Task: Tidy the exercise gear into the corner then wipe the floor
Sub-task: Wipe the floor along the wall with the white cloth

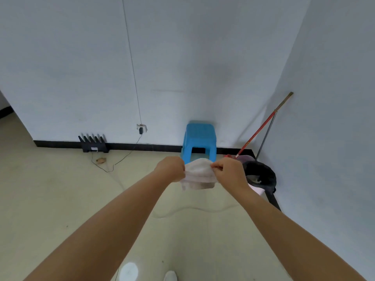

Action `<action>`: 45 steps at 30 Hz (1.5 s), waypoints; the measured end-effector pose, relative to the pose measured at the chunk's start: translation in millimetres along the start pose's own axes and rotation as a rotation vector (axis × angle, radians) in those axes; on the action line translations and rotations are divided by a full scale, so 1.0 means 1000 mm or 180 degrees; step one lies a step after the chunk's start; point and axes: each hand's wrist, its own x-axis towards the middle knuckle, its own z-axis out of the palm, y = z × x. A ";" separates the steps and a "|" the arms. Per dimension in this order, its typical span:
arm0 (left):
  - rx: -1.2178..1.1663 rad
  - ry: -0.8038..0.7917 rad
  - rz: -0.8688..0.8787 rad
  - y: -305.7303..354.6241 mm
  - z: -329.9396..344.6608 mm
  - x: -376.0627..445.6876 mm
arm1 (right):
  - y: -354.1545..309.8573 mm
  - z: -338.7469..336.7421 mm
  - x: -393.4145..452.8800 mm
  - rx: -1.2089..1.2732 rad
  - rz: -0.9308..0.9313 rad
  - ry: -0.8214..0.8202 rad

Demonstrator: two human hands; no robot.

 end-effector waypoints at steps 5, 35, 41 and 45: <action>-0.0645 0.0085 -0.0088 -0.028 -0.030 0.156 | 0.019 0.038 0.159 -0.0091 0.0064 0.0085; -0.0738 -0.1226 -0.0238 -0.048 0.030 0.835 | 0.279 0.250 0.766 -0.0797 -0.0031 -0.0830; -0.0922 -0.1839 -0.0443 -0.062 0.102 0.901 | 0.334 0.320 0.787 -0.0817 0.0473 -0.1269; -0.0904 -0.2007 -0.0414 -0.065 0.141 0.942 | 0.362 0.358 0.807 -0.0726 0.0919 -0.1517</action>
